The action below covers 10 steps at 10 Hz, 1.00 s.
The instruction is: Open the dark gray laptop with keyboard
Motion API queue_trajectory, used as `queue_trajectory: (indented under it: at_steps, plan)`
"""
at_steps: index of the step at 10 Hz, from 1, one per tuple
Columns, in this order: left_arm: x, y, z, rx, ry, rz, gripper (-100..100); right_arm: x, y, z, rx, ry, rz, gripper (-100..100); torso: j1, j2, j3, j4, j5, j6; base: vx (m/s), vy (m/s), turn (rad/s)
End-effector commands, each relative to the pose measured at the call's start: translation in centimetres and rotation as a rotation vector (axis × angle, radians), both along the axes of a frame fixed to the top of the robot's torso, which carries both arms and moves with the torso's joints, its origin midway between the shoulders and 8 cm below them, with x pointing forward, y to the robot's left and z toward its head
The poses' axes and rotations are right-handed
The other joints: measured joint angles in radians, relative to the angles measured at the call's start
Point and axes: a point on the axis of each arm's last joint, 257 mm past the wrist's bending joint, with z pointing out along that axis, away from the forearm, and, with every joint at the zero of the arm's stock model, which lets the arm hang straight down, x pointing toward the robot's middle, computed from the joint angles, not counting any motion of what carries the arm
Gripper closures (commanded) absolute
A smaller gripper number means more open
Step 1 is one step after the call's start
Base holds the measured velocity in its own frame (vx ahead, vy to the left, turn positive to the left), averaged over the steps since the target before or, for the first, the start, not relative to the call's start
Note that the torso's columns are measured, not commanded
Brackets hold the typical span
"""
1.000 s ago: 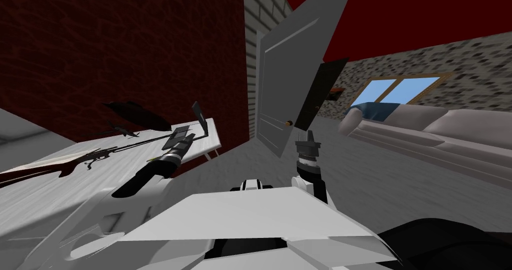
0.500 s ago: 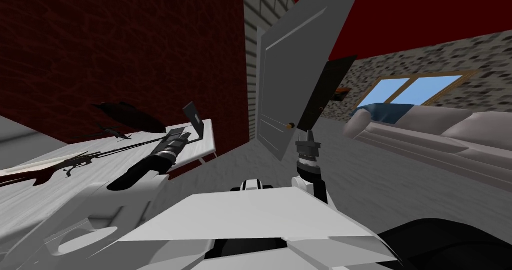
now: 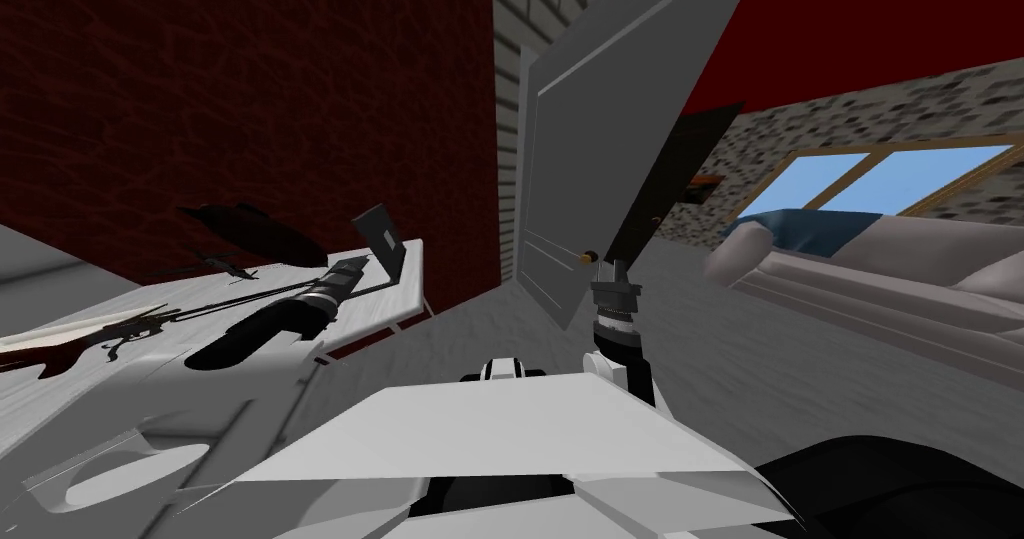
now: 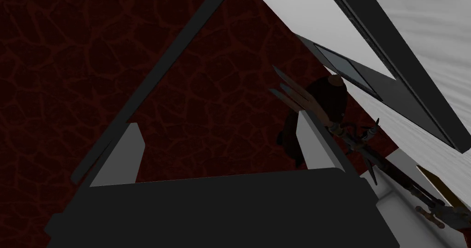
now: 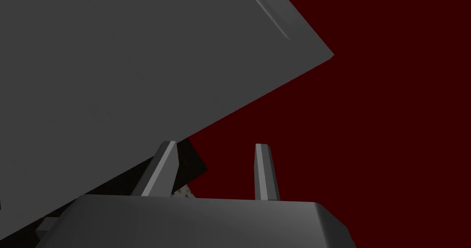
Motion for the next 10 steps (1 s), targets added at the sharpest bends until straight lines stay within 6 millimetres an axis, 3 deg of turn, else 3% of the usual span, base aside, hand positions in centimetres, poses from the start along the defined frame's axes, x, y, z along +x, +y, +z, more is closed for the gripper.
queue_trajectory:
  at_steps: [1,5,7,10]
  plan:
    - [0.0,1.1,2.2,0.018,-0.012,0.031,-100,0.0,0.0,0.0,0.0,0.0,0.0,0,-0.002,-0.001,-0.001,0.0,0.0,0.0,0.15,-0.08,0.09]
    - [-0.3,1.3,5.8,0.049,-0.048,0.049,-100,0.0,0.0,0.0,0.0,0.0,0.0,0,0.001,0.002,0.001,0.001,0.0,0.0,0.125,-0.06,0.091]
    - [-0.7,0.1,8.6,0.08,-0.086,0.036,-100,0.0,0.0,0.0,0.0,0.0,0.0,0,0.001,0.001,0.001,0.0,0.0,0.0,0.108,-0.029,0.078]
    - [-0.6,0.3,8.3,0.073,-0.078,0.042,-100,0.0,0.0,0.0,0.0,0.0,0.0,0,0.003,0.0,0.001,0.0,0.001,0.0,0.071,0.018,-0.006]
